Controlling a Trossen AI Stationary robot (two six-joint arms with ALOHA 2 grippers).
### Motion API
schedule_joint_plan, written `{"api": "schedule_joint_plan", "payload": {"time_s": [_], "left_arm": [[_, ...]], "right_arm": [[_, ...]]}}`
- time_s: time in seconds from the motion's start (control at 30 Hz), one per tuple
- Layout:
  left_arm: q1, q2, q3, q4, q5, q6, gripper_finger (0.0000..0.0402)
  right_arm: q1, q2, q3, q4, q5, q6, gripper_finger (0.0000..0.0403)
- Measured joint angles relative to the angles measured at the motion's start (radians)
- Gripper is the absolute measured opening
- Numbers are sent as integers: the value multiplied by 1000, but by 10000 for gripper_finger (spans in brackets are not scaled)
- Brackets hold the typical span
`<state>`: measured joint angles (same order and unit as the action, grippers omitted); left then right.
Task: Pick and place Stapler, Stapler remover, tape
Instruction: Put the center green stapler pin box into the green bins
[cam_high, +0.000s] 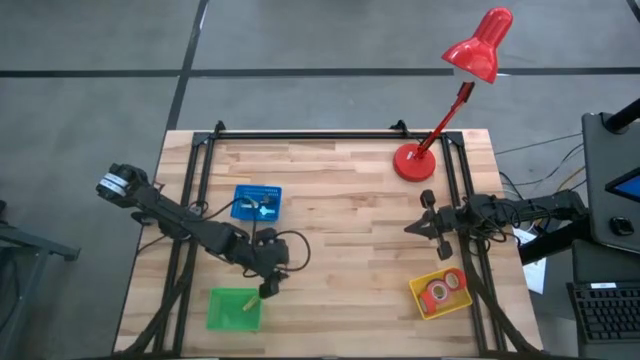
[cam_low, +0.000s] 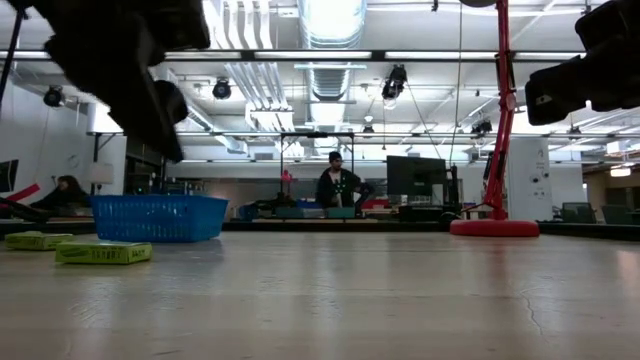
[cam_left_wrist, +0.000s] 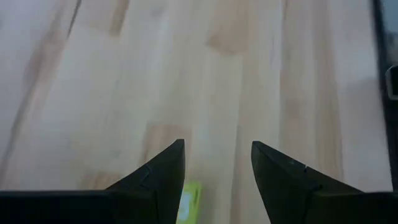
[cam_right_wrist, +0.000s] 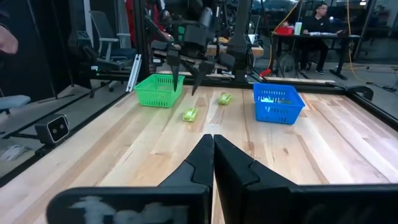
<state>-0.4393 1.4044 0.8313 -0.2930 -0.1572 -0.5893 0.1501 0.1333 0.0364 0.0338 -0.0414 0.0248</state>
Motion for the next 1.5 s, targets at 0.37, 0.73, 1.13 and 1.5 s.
{"api": "schedule_joint_plan", "payload": {"time_s": [0.37, 0.73, 1.13, 1.5], "left_arm": [[-1, 0, -2, -166, -26, -48, 186], [-31, 126, 0, -160, -6, -17, 186], [-41, 211, 15, -153, 25, 11, 222], [-42, 225, 21, -151, -10, 9, 149]], "right_arm": [[0, 0, 0, 0, 0, -1, 9], [0, 2, 0, 0, 0, 0, 9], [-1, 1, 0, -1, 0, 0, 9], [0, 0, 0, -1, 0, 0, 8]]}}
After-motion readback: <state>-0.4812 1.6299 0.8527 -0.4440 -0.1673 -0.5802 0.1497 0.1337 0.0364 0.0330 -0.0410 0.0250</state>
